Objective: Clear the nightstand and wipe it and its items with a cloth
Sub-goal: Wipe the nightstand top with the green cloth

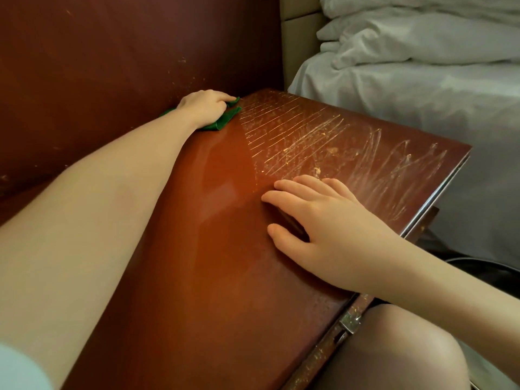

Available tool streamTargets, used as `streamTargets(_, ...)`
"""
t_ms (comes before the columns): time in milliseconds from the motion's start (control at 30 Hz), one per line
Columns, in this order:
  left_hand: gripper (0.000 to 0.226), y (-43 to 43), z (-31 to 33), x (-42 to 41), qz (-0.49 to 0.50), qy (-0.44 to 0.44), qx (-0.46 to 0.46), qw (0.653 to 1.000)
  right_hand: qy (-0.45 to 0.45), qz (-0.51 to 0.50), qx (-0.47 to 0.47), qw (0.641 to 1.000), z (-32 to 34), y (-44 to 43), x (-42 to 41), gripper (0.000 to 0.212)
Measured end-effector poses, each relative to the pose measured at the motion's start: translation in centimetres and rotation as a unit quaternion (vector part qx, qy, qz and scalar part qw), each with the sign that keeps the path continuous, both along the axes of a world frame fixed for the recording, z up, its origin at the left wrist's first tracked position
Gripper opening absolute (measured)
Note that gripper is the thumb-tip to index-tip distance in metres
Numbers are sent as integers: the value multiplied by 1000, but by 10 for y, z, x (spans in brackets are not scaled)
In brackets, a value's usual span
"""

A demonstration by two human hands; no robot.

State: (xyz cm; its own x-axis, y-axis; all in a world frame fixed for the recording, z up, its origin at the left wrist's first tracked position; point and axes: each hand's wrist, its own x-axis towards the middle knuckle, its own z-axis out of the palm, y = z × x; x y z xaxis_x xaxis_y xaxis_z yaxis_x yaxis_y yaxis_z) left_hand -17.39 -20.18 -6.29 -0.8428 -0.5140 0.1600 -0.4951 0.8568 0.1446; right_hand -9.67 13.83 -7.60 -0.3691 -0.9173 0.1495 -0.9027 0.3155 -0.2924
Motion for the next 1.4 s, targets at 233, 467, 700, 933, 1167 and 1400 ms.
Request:
streamTargets(233,44,-1,-2,6,-35,7,11,999,-2,0,-4,1000,1,1,1,62)
streamTargets(467,40,6,0,19,-71,5,9,997,4,6,-1,1000,1,2,-1,48)
streamTargets(700,39,25,2,45,-126,1,-7,992,4,7,-6,1000,2,3,0,48)
streamTargets(933,39,49,2,78,-182,-4,-4,983,9,7,-5,1000,1,1,-1,48)
streamTargets(1167,45,80,0,122,-244,-5,11,970,12,5,4,1000,2,2,-1,48)
streamTargets(1400,41,105,-1,154,-285,-2,27,958,18,7,6,1000,2,3,-1,48)
